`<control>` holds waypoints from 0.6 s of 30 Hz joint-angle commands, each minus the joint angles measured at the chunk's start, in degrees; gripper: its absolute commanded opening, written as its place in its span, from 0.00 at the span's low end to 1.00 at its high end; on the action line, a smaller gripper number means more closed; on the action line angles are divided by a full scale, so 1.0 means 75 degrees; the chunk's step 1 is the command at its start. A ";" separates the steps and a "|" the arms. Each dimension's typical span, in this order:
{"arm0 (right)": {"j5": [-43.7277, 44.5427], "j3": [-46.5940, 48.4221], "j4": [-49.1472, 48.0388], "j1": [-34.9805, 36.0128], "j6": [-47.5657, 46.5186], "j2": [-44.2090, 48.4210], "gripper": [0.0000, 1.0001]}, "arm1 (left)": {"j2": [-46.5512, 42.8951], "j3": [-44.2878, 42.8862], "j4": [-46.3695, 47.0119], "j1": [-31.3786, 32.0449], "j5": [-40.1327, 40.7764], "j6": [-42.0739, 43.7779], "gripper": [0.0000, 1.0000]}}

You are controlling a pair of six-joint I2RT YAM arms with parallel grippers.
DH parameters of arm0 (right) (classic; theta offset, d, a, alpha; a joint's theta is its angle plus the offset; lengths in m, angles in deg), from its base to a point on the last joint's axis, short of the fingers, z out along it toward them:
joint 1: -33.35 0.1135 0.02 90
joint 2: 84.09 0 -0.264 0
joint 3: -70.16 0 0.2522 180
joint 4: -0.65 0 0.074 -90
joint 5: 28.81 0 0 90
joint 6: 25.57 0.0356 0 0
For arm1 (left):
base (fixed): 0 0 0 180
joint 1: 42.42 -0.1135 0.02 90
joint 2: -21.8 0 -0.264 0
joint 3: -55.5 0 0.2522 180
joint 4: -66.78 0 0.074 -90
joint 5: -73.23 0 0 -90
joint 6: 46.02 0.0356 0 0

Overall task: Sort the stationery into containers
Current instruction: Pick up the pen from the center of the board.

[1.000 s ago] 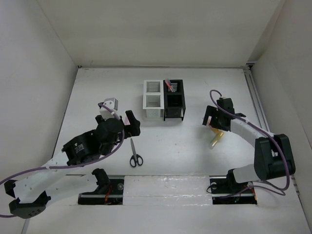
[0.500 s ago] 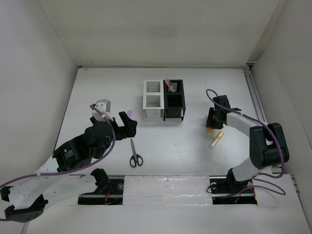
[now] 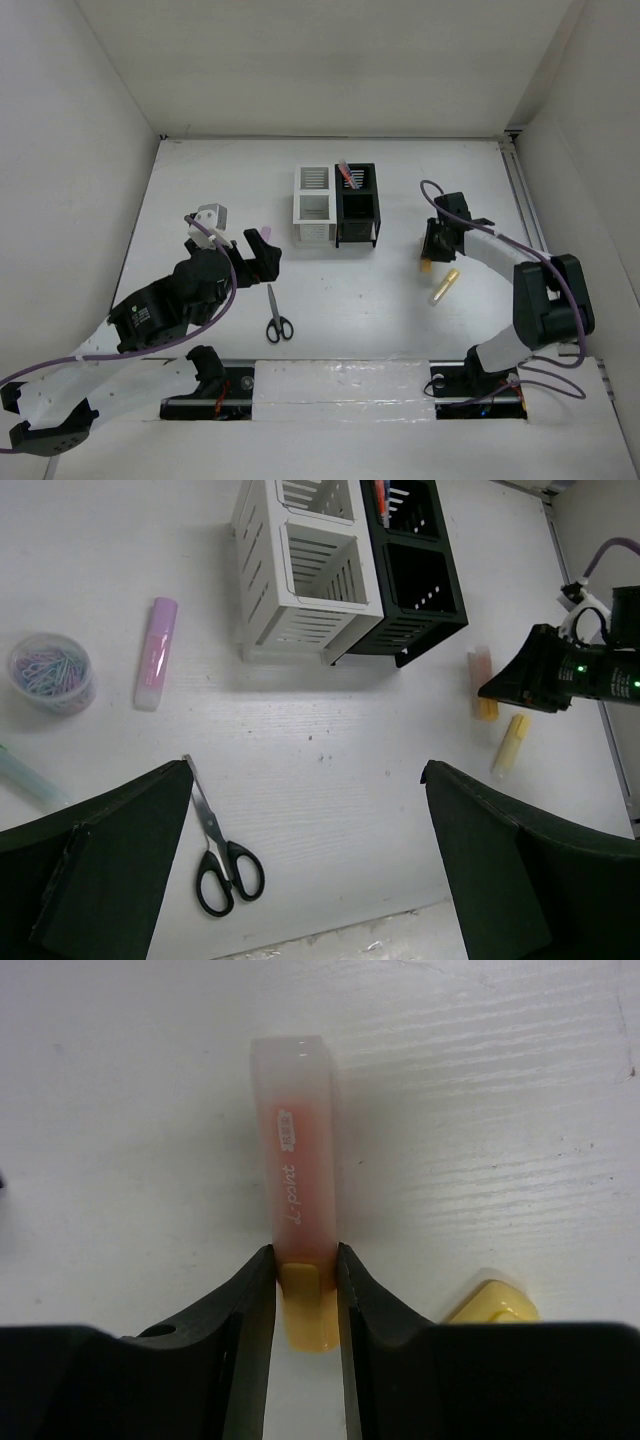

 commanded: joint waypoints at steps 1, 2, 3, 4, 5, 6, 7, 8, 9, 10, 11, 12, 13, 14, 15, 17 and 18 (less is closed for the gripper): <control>0.0028 0.0160 -0.0294 0.0307 0.0017 0.1172 0.00 | 0.0113 -0.0150 0.0106 -0.0016 0.0236 -0.0118 1.00; 0.0027 0.0079 -0.0296 0.0308 0.0017 0.1755 0.00 | 0.0183 -0.0243 0.0106 -0.0016 0.0236 -0.0259 1.00; -0.0065 0.0078 -0.0365 0.0412 0.0098 0.2028 0.00 | 0.0184 -0.0244 0.0106 -0.0016 0.0236 -0.0260 1.00; -0.0066 0.0078 -0.0459 0.0413 0.0099 0.2251 0.00 | 0.0184 -0.0314 0.0303 -0.0097 -0.0019 -0.0260 1.00; -0.0403 0.0078 -0.0529 0.0611 0.0099 0.2450 0.00 | 0.0184 -0.0315 0.0503 -0.0168 -0.0230 -0.0179 1.00; -0.0557 0.0078 -0.0530 0.0717 0.0099 0.2742 0.00 | 0.0114 -0.0315 0.0945 -0.0366 -0.0430 -0.0178 1.00; -0.0698 0.0159 -0.0611 0.0869 0.0099 0.2873 0.00 | 0.0113 -0.0315 0.1217 -0.0368 -0.0768 -0.0178 1.00; -0.1070 0.0160 -0.0937 0.1277 0.0099 0.3013 0.00 | 0.0021 -0.0210 0.1533 -0.0368 -0.0957 -0.0178 1.00; -0.1237 0.0009 -0.1196 0.1513 0.0099 0.3293 0.00 | -0.0062 -0.0128 0.1861 -0.0368 -0.1075 -0.0178 1.00; -0.1412 -0.0097 -0.1500 0.1770 0.0203 0.3435 0.00 | -0.0062 0.0070 0.2537 -0.0368 -0.1157 -0.0178 1.00; -0.1611 -0.0214 -0.2269 0.2040 0.0204 0.3541 0.00 | -0.0144 0.0223 0.2950 -0.0368 -0.1402 -0.0178 1.00; -0.1915 -0.0331 -0.2601 0.2588 0.0309 0.3623 0.00 | -0.0144 0.0398 0.3406 -0.0368 -0.1544 -0.0178 1.00; -0.1918 -0.0425 -0.2848 0.2837 0.0379 0.3717 0.00 | -0.0237 0.0806 0.4362 -0.0368 -0.1649 -0.0178 1.00; -0.2022 -0.0426 -0.3082 0.3071 0.0450 0.3718 0.00 | -0.0238 0.1019 0.4847 -0.0368 -0.1906 -0.0178 1.00; -0.2023 -0.0426 -0.3352 0.3514 0.0450 0.3718 0.00 | -0.0238 0.1160 0.5223 -0.0368 -0.1989 -0.0074 1.00; -0.1685 -0.0217 -0.3436 0.3962 0.0381 0.3718 0.00 | 0.0240 0.1231 0.5763 -0.0368 -0.1990 -0.0073 1.00; -0.1521 -0.0215 -0.3436 0.4138 0.0380 0.3718 0.00 | 0.0451 0.1116 0.5766 -0.0368 -0.2072 -0.0073 1.00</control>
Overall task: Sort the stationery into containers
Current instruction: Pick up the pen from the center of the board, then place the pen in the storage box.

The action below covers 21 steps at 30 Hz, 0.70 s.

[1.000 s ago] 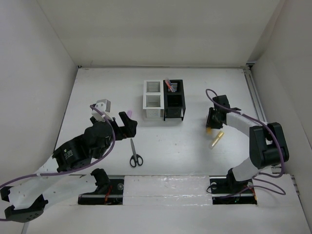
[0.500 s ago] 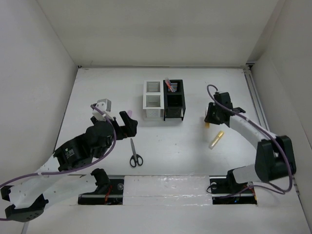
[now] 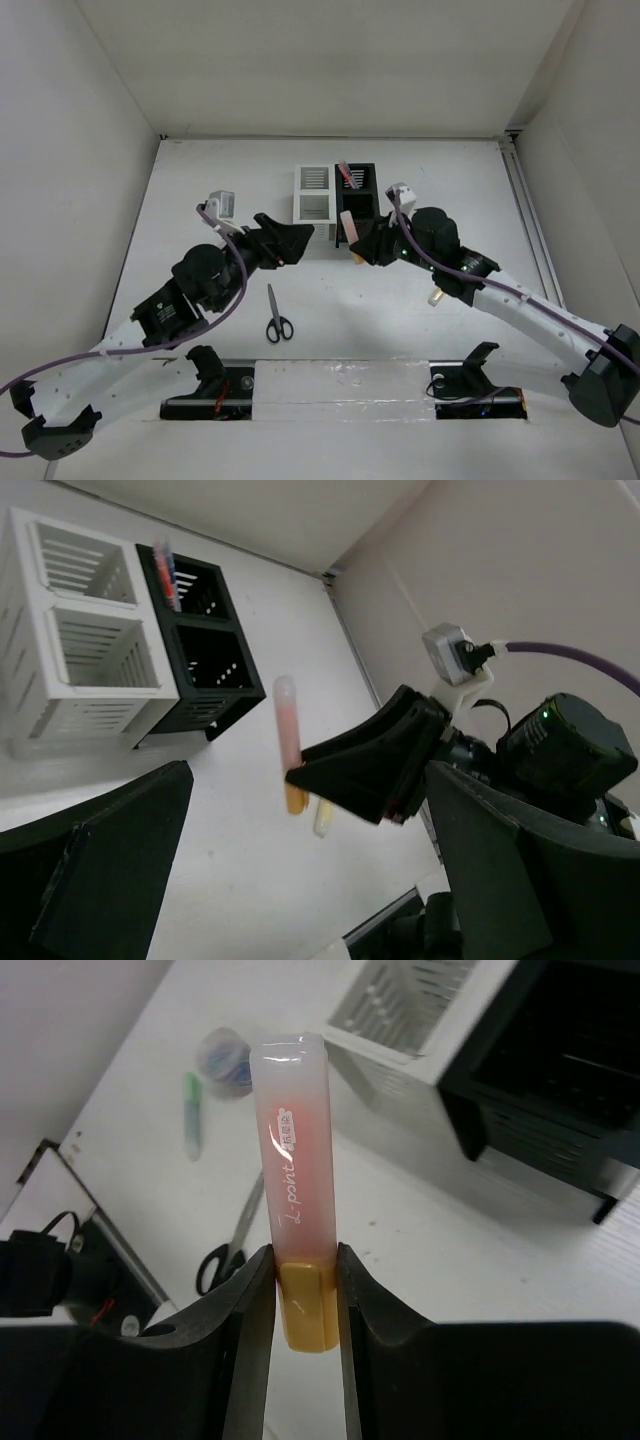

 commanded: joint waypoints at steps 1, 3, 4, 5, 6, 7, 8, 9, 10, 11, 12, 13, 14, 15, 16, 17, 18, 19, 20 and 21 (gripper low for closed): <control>0.0127 0.0335 -0.1041 0.0662 0.0077 0.0113 0.00 | 0.0680 -0.0036 0.1651 -0.0021 -0.0472 0.0154 1.00; 0.0127 0.0441 -0.1122 0.0921 0.0007 0.0113 0.00 | 0.1184 -0.0200 0.1745 -0.0021 -0.0472 0.0272 0.96; 0.0278 0.0442 -0.1216 0.1166 0.0007 0.0113 0.00 | 0.1302 -0.0201 0.1745 -0.0021 -0.0472 0.0272 0.94; 0.0361 0.0442 -0.1217 0.1250 -0.0063 0.0113 0.00 | 0.1477 -0.0201 0.1815 -0.0021 -0.0472 0.0354 0.92; 0.0431 0.0442 -0.1310 0.1344 -0.0064 0.0113 0.00 | 0.1548 -0.0201 0.1815 -0.0021 -0.0472 0.0354 0.91; 0.0432 0.0442 -0.1426 0.1345 -0.0064 0.0113 0.00 | 0.1549 -0.0201 0.1920 -0.0021 -0.0577 0.0354 0.91; 0.0432 0.0512 -0.1428 0.1426 -0.0064 0.0113 0.00 | 0.1653 -0.0201 0.1921 -0.0021 -0.0578 0.0354 0.91; 0.0432 0.0582 -0.1428 0.1427 -0.0064 0.0032 0.00 | 0.1747 -0.0201 0.2014 -0.0021 -0.0671 0.0354 0.91; 0.0432 0.0583 -0.1428 0.1427 -0.0133 0.0031 0.00 | 0.1748 -0.0201 0.2084 -0.0021 -0.0753 0.0354 0.89; 0.0351 0.0652 -0.1497 0.1508 -0.0134 0.0031 0.00 | 0.1841 -0.0201 0.2085 -0.0021 -0.0754 0.0424 0.88; 0.0350 0.0653 -0.1498 0.1509 -0.0227 0.0031 0.00 | 0.1842 -0.0201 0.2085 -0.0021 -0.0754 0.0425 0.88; 0.0269 0.0723 -0.1591 0.1590 -0.0309 0.0031 0.00 | 0.1923 -0.0131 0.2166 -0.0021 -0.0754 0.0425 0.88; 0.0268 0.0723 -0.1592 0.1591 -0.0310 0.0031 0.00 | 0.1924 -0.0130 0.2167 -0.0021 -0.0754 0.0425 0.83; 0.0268 0.0723 -0.1592 0.1660 -0.0379 0.0031 0.00 | 0.1924 -0.0130 0.2167 -0.0021 -0.0754 0.0425 0.80; 0.0268 0.0723 -0.1592 0.1661 -0.0380 0.0031 0.00 | 0.1924 -0.0130 0.2237 -0.0021 -0.0754 0.0494 0.76; 0.0268 0.0793 -0.1592 0.1661 -0.0380 0.0031 0.00 | 0.1924 -0.0130 0.2237 -0.0021 -0.0754 0.0495 0.72; 0.0268 0.0794 -0.1592 0.1731 -0.0380 0.0031 0.00 | 0.1924 -0.0130 0.2237 -0.0021 -0.0661 0.0495 0.67; 0.0198 0.0794 -0.1592 0.1731 -0.0450 0.0031 0.00 | 0.1924 -0.0130 0.2237 -0.0021 -0.0660 0.0495 0.59; 0.0198 0.0794 -0.1592 0.1801 -0.0450 0.0031 0.00 | 0.1924 -0.0130 0.2237 -0.0021 -0.0660 0.0588 0.56; 0.0198 0.0794 -0.1592 0.1802 -0.0450 0.0031 0.00 | 0.1924 -0.0130 0.2237 -0.0021 -0.0579 0.0589 0.53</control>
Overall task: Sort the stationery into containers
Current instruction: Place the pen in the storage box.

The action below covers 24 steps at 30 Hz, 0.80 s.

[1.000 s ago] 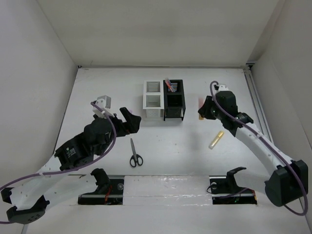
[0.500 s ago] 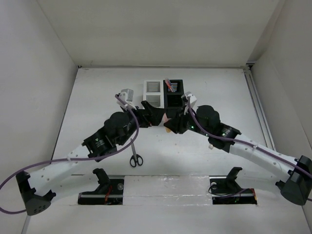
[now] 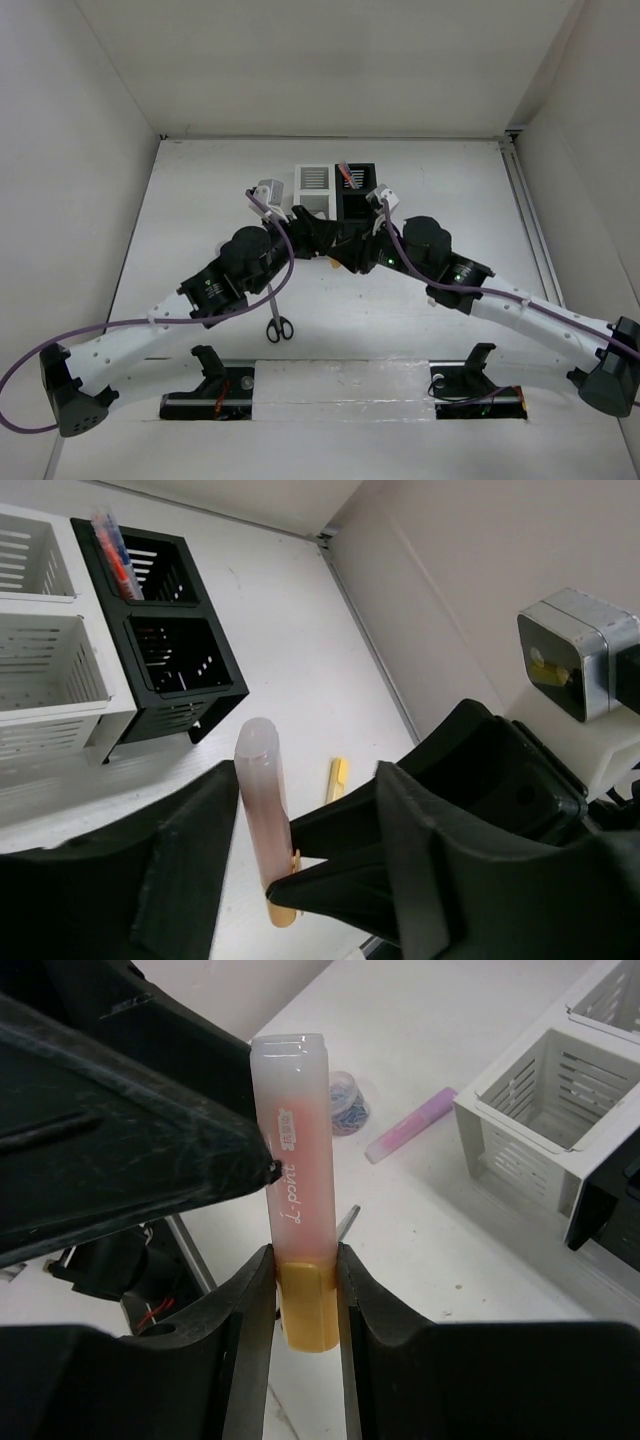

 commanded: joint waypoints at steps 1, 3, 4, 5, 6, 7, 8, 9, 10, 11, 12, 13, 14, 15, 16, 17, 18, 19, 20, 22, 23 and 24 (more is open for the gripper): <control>-0.0053 0.0383 -0.0557 0.0187 -0.0266 0.0054 0.00 | -0.0026 -0.0119 0.0460 -0.0018 0.0084 0.0181 0.49; -0.0053 0.0383 -0.0557 0.0269 -0.0267 0.0054 0.00 | -0.0026 -0.0119 0.0460 -0.0018 0.0153 0.0181 0.35; -0.0053 0.0383 -0.0557 0.0339 -0.0348 0.0054 0.00 | -0.0026 -0.0119 0.0460 -0.0018 0.0154 0.0181 0.30; -0.0053 0.0383 -0.0627 0.0340 -0.0349 0.0054 0.00 | 0.0055 -0.0119 0.0460 -0.0018 0.0154 0.0181 0.22; -0.0053 0.0383 -0.0627 0.0340 -0.0430 0.0147 0.00 | 0.0126 -0.0304 0.0262 -0.0018 0.0235 0.0181 0.12; -0.0053 0.0383 -0.0627 0.0340 -0.0431 0.0217 0.00 | 0.0127 -0.0376 0.0179 -0.0018 0.0329 0.0274 0.06; -0.0053 0.0383 -0.0627 0.0409 -0.0431 0.0218 0.00 | 0.0243 -0.0446 0.0178 -0.0018 0.0330 0.0275 0.00; -0.0053 0.0301 -0.0697 0.0410 -0.0536 0.0288 0.00 | 0.0313 -0.0551 0.0074 -0.0018 0.0446 0.0356 0.00; -0.0053 0.0301 -0.0698 0.0410 -0.0618 0.0288 0.00 | 0.0395 -0.0552 0.0073 -0.0018 0.0540 0.0357 0.00; 0.0052 0.0301 -0.0698 0.0410 -0.0619 0.0381 0.00 | 0.0396 -0.0622 0.0073 -0.0018 0.0541 0.0438 0.00; 0.0053 0.0231 -0.0698 0.0410 -0.0688 0.0382 0.00 | 0.0477 -0.0623 0.0073 -0.0018 0.0657 0.0439 0.00; 0.0053 0.0230 -0.0698 0.0410 -0.0759 0.0452 0.00 | 0.0478 -0.0623 0.0259 -0.0018 0.0658 0.0555 0.00; 0.0053 0.0230 -0.0698 0.0410 -0.0875 0.0453 0.00 | 0.0478 -0.0623 0.0330 -0.0018 0.0820 0.0625 0.00; 0.0308 0.0161 -0.0698 0.0410 -0.0877 0.0453 0.00 | 0.0548 -0.0623 0.0331 -0.0018 0.0926 0.0742 0.00; 0.0496 0.0160 -0.0698 0.0410 -0.0981 0.0453 0.06 | 0.0618 -0.0704 0.0412 -0.0018 0.1043 0.0836 0.00; 0.0741 0.0160 -0.0698 0.0410 -0.1086 0.0453 0.58 | 0.0619 -0.0786 0.0506 -0.0018 0.1485 0.0918 0.00; 0.1289 0.0079 -0.0698 0.0410 -0.1087 0.0453 0.84 | 0.0723 -0.0787 0.0588 -0.0018 0.1745 0.1000 0.00; 0.1585 -0.0038 -0.0698 0.0410 -0.1087 0.0453 1.00 | 0.0933 -0.0880 0.0728 -0.0018 0.1980 0.1430 0.00; 0.1820 -0.0039 -0.0605 0.0410 -0.0983 0.0453 1.00 | 0.1074 -0.0950 0.1008 -0.0018 0.2469 0.1702 0.00; 0.2149 -0.0296 -0.0487 0.0329 -0.0889 0.0604 1.00 | 0.1414 -0.1045 0.1524 -0.0018 0.2754 0.2439 0.00; 0.2150 -0.0367 -0.0487 0.0328 -0.0888 0.0779 1.00 | 0.1787 -0.1126 0.2164 -0.0018 0.2941 0.3162 0.00; 0.2150 -0.0437 -0.0487 0.0328 -0.0888 0.0873 1.00 | 0.1988 -0.1196 0.2414 -0.0146 0.2966 0.3401 0.00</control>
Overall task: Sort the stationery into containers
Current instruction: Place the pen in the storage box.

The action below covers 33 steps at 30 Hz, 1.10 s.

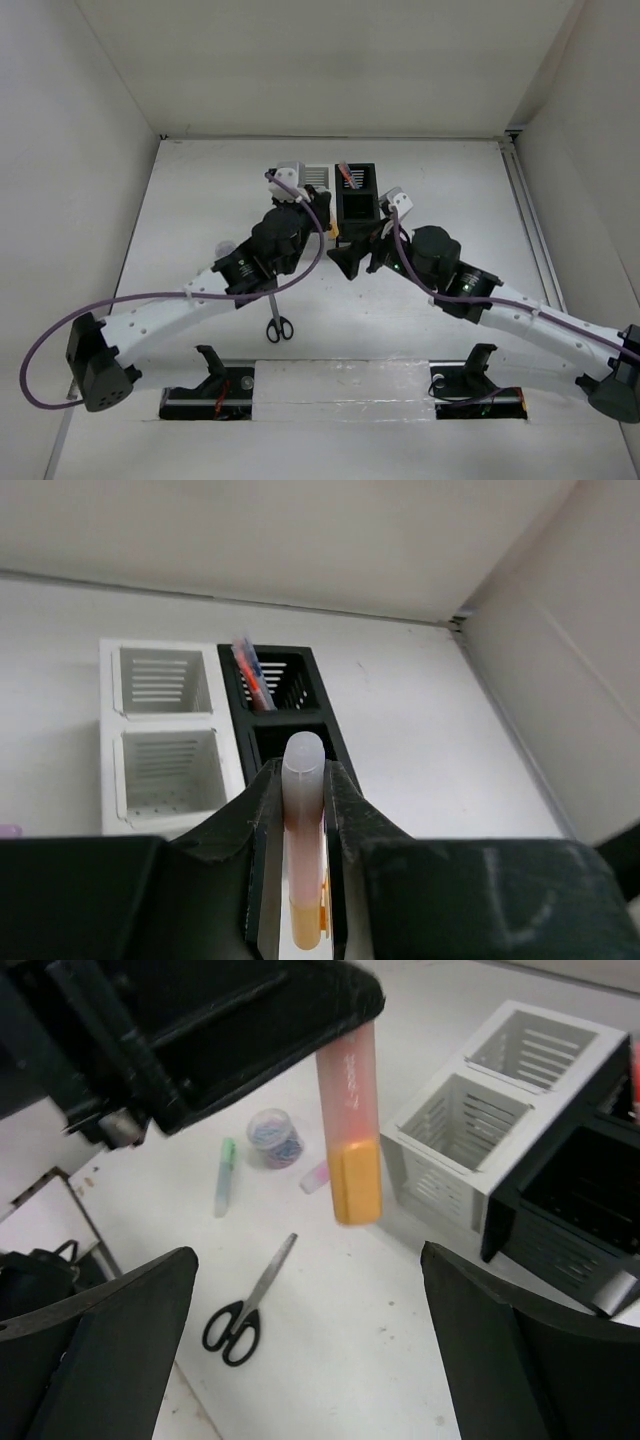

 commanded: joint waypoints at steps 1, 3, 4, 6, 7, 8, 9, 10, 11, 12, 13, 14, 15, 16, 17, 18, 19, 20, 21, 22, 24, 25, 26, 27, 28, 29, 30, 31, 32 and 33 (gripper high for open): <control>0.0507 -0.0175 -0.0277 -0.0013 -0.0058 0.0492 1.00 | 0.0634 -0.0535 0.1522 -0.0356 0.0529 0.1471 0.00; 0.0506 -0.0281 -0.0195 -0.0013 -0.0058 0.0762 1.00 | 0.1278 -0.0932 0.1453 -0.1467 -0.0279 0.1018 0.00; 0.0425 -0.0350 -0.0067 -0.0013 -0.0058 0.0844 1.00 | 0.1454 -0.0934 0.1626 -0.1796 -0.0840 0.0875 0.00; 0.0424 -0.0491 0.0039 -0.0013 -0.0127 0.1136 1.00 | 0.1840 -0.0818 0.2523 -0.2324 -0.1172 0.0943 0.00; 0.0424 -0.0561 0.0039 -0.0083 -0.0128 0.1230 1.00 | 0.1982 -0.0817 0.2832 -0.2431 -0.1174 0.1048 0.00; 0.0354 -0.0701 0.0109 -0.0083 -0.0128 0.1382 1.00 | 0.2343 -0.0945 0.3148 -0.2583 -0.1174 0.1235 0.00; 0.0354 -0.0703 0.0110 -0.0083 -0.0128 0.1384 1.00 | 0.2532 -0.0946 0.3151 -0.2585 -0.1266 0.1376 0.00; 0.0354 -0.0819 0.0110 -0.0083 -0.0128 0.1453 1.00 | 0.2708 -0.1108 0.3499 -0.2585 -0.1140 0.1517 0.00; 0.0354 -0.0820 0.0110 -0.0083 -0.0128 0.1454 1.00 | 0.2861 -0.1110 0.3700 -0.2585 -0.1069 0.1669 0.00; 0.0273 -0.0890 0.0110 -0.0083 -0.0128 0.1454 1.00 | 0.3001 -0.1191 0.3899 -0.2585 -0.1068 0.1903 0.00; 0.0272 -0.0890 0.0110 -0.0083 -0.0128 0.1454 1.00 | 0.3258 -0.1285 0.4249 -0.2585 -0.1068 0.1998 0.00; 0.0272 -0.0890 0.0110 -0.0083 -0.0198 0.1454 1.00 | 0.3388 -0.1367 0.4346 -0.2585 -0.0824 0.2115 0.00; 0.0191 -0.0890 0.0110 -0.0083 -0.0198 0.1454 1.00 | 0.3506 -0.1449 0.4416 -0.2585 -0.0822 0.2185 0.00; 0.0190 -0.0890 0.0110 -0.0083 -0.0198 0.1384 1.00 | 0.3716 -0.1520 0.4498 -0.2585 -0.0752 0.2360 0.00; 0.0190 -0.0890 0.0110 -0.0083 -0.0198 0.1314 1.00 | 0.3834 -0.1694 0.4592 -0.2585 -0.0752 0.2443 0.00; 0.0190 -0.0960 0.0110 -0.0083 -0.0198 0.1313 1.00 | 0.3939 -0.1789 0.4662 -0.2585 -0.0670 0.2444 0.00; 0.0108 -0.0961 0.0110 -0.0083 -0.0198 0.1313 1.00 | 0.4045 -0.1859 0.4663 -0.2585 -0.0588 0.2514 0.00; 0.0108 -0.0961 0.0110 -0.0083 -0.0198 0.1313 1.00 | 0.4243 -0.1976 0.4872 -0.2585 -0.0588 0.2630 0.00; 0.0108 -0.1042 0.0110 -0.0083 -0.0129 0.1313 1.00 | 0.4350 -0.1977 0.4874 -0.2585 -0.0506 0.2631 0.00; 0.0108 -0.1043 0.0110 -0.0083 -0.0128 0.1313 1.00 | 0.4443 -0.2105 0.4944 -0.2585 -0.0401 0.2631 0.00; 0.0108 -0.1113 0.0110 -0.0083 -0.0058 0.1383 1.00 | 0.4701 -0.2211 0.4944 -0.2585 -0.0400 0.2701 0.00; 0.0108 -0.1183 0.0110 -0.0083 -0.0058 0.1384 1.00 | 0.4772 -0.2293 0.4944 -0.2585 -0.0400 0.2702 0.00; 0.0108 -0.1253 0.0110 -0.0083 -0.0058 0.1500 1.00 | 0.4854 -0.2294 0.4944 -0.2585 -0.0470 0.2702 0.00; 0.0108 -0.1254 0.0110 -0.0083 -0.0058 0.1571 1.00 | 0.4982 -0.2294 0.5026 -0.2585 -0.0470 0.2702 0.00; 0.0108 -0.1254 0.0110 -0.0083 -0.0058 0.1699 1.00 | 0.4983 -0.2294 0.5026 -0.2585 -0.0401 0.2702 0.00; 0.0108 -0.1335 0.0110 -0.0083 -0.0058 0.1770 1.00 | 0.5099 -0.2363 0.5026 -0.2585 -0.0400 0.2702 0.00; 0.0108 -0.1336 0.0110 -0.0083 -0.0058 0.1875 1.00 | 0.5217 -0.2364 0.5096 -0.2585 -0.0400 0.2702 0.00; 0.0108 -0.1336 0.0110 -0.0083 -0.0058 0.1876 1.00 | 0.5218 -0.2364 0.5097 -0.2585 -0.0400 0.2702 0.00; 0.0108 -0.1336 0.0110 -0.0083 -0.0058 0.1969 1.00 | 0.5322 -0.2364 0.5097 -0.2585 -0.0400 0.2702 0.00; 0.0108 -0.1336 0.0110 -0.0083 -0.0058 0.1970 1.00 | 0.5323 -0.2364 0.5097 -0.2585 -0.0319 0.2702 0.00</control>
